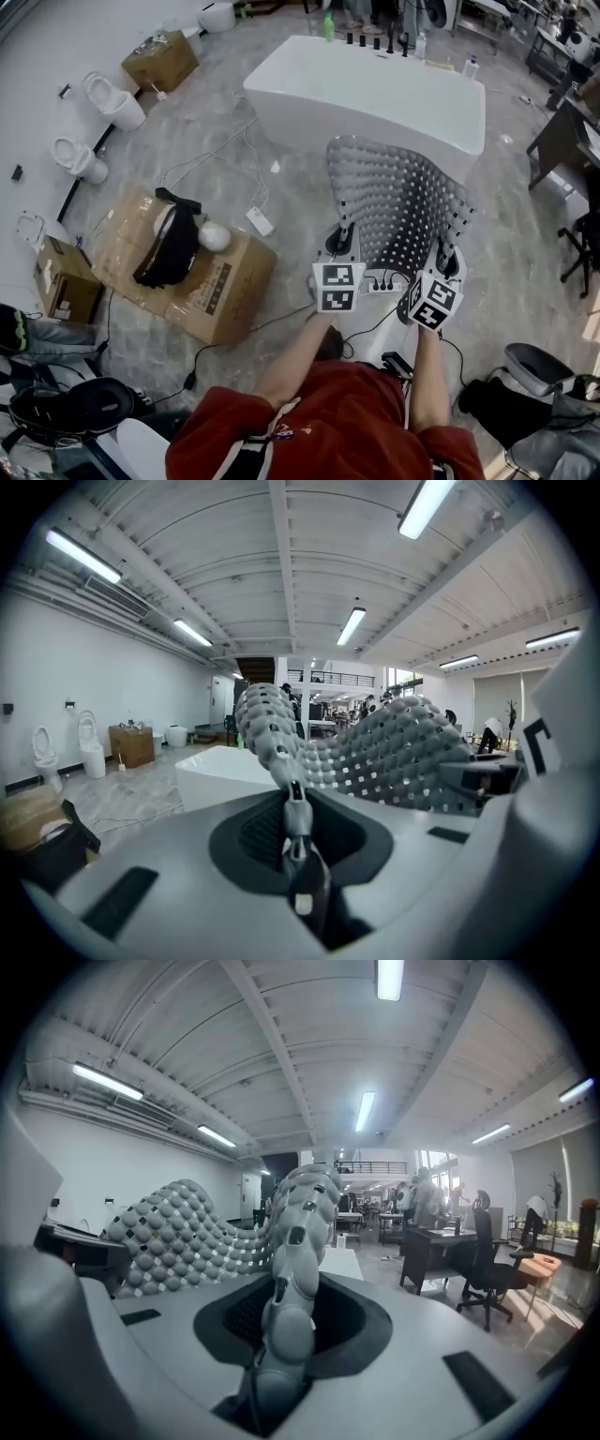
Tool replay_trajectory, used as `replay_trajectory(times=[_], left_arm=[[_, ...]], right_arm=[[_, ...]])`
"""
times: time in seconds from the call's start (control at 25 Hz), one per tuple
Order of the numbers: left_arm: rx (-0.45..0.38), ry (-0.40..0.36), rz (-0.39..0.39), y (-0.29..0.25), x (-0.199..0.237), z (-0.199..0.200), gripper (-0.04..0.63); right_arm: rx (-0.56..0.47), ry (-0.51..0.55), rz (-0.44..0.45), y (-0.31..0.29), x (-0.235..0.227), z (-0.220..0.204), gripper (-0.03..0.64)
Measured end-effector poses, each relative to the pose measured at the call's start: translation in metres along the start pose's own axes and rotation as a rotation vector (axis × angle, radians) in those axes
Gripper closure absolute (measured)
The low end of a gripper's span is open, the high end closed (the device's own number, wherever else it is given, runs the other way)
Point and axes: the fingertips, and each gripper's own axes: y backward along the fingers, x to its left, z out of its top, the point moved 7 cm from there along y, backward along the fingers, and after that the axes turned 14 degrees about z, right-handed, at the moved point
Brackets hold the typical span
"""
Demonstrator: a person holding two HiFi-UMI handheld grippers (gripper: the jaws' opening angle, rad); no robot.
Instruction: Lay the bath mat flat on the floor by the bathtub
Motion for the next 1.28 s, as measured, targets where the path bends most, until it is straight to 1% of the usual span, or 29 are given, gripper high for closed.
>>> replay_trajectory(times=[0.28, 0.4, 0.56, 0.76, 1.0, 1.28], left_arm=[[0.024, 0.029, 0.001, -0.059, 0.058, 0.011, 0.538], [0.020, 0.033, -0.007, -0.082, 0.076, 0.018, 0.538], [0.017, 0.036, -0.016, -0.099, 0.093, 0.029, 0.540], [0.018, 0.035, -0.009, -0.121, 0.106, 0.039, 0.540], [0.029, 0.032, 0.001, -0.153, 0.108, 0.042, 0.540], [0.049, 0.020, 0.032, -0.212, 0.098, 0.055, 0.540]], right_arm=[[0.024, 0.012, 0.004, -0.070, 0.039, 0.014, 0.517], [0.024, 0.010, -0.003, -0.096, 0.051, 0.021, 0.517], [0.024, 0.013, -0.009, -0.115, 0.062, 0.032, 0.517], [0.028, 0.014, -0.003, -0.142, 0.066, 0.040, 0.517], [0.036, 0.019, 0.018, -0.180, 0.063, 0.041, 0.517], [0.051, -0.007, 0.034, -0.237, 0.035, 0.044, 0.517]])
